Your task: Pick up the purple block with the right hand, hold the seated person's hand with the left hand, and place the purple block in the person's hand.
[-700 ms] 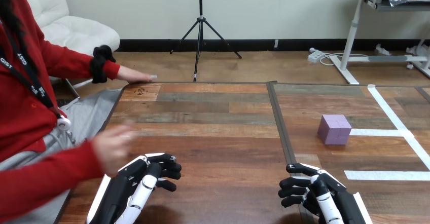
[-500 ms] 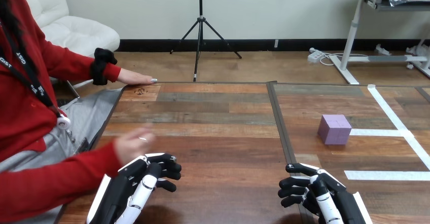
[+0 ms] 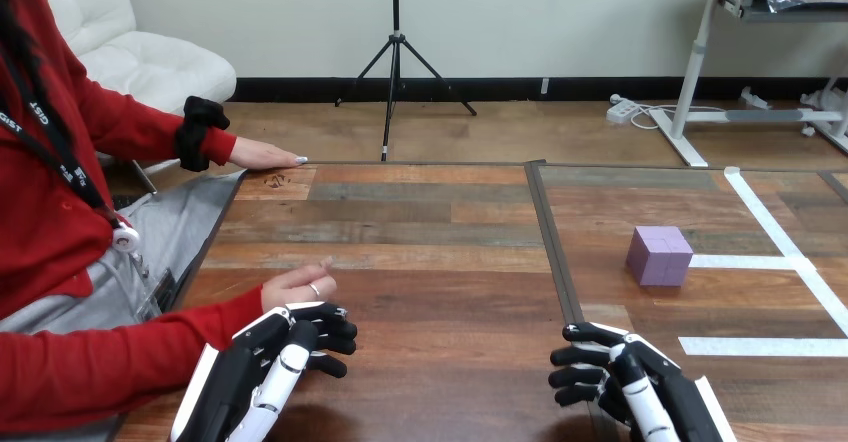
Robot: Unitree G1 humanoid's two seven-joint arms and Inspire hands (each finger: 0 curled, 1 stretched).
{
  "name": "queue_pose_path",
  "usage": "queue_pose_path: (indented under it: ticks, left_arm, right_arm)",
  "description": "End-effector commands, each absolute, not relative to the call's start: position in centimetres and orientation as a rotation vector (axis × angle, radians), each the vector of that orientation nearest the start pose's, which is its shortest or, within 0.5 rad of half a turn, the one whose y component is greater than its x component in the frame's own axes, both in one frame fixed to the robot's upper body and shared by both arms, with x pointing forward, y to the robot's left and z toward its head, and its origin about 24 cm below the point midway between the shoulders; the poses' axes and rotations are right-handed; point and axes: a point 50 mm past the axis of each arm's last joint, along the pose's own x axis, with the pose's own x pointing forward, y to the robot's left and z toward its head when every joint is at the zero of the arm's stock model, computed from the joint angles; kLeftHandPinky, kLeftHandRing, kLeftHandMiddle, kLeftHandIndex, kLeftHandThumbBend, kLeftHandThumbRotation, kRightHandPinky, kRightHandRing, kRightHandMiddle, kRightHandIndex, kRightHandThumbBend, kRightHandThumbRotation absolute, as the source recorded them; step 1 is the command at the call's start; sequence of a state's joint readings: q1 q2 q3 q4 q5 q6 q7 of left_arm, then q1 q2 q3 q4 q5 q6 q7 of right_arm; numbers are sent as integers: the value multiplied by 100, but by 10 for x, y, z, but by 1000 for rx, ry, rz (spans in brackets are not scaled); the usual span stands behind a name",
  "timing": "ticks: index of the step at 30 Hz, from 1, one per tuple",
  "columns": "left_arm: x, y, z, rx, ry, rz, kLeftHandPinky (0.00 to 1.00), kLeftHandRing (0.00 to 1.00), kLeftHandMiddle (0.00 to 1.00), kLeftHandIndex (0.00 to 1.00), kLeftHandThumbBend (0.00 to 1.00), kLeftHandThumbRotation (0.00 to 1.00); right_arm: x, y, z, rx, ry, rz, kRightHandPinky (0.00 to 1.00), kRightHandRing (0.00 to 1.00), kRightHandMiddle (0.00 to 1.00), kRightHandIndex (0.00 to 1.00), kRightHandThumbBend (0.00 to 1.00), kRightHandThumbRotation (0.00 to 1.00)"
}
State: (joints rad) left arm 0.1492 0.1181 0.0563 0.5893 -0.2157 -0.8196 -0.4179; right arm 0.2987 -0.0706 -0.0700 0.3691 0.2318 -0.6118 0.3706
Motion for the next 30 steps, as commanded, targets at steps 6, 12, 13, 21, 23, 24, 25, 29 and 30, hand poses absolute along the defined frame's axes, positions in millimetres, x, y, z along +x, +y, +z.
queue_pose_path:
  ticks: [6,12,13,21,23,24,25,29,30]
  left_arm:
    - [199,186,-19,3,-199,-206,56,62,61,61,42,73]
    - [200,184,-20,-2,-204,-212,55,62,62,61,40,72]
    - [200,184,-20,0,-204,-212,54,62,62,61,39,72]
    - [201,182,-20,1,-204,-207,54,61,61,61,39,72]
    - [201,181,-20,-2,-205,-207,54,61,61,61,39,72]
    - [201,181,-20,-4,-203,-206,54,61,61,61,39,72]
    - [201,181,-20,-5,-202,-205,54,61,61,61,39,72]
    - [202,180,-20,-4,-201,-204,54,60,60,61,39,72]
    - [202,180,-20,-5,-201,-204,54,60,60,61,39,72]
  right_arm:
    - [209,-209,-2,-35,-132,113,58,64,66,67,65,82]
    - [226,-219,7,-76,-147,92,57,64,66,68,67,86]
    - [229,-221,8,-81,-151,89,57,64,66,68,67,87]
    - [250,-233,22,-170,-179,71,57,64,67,69,66,89]
    - [254,-235,25,-191,-185,72,58,66,68,70,65,92]
    - [258,-237,28,-200,-189,72,58,66,68,70,65,92]
    - [260,-238,30,-204,-191,72,59,66,68,70,64,93]
    - [269,-242,37,-229,-207,79,61,67,69,71,63,94]
    - [273,-243,40,-234,-212,80,62,68,69,71,62,95]
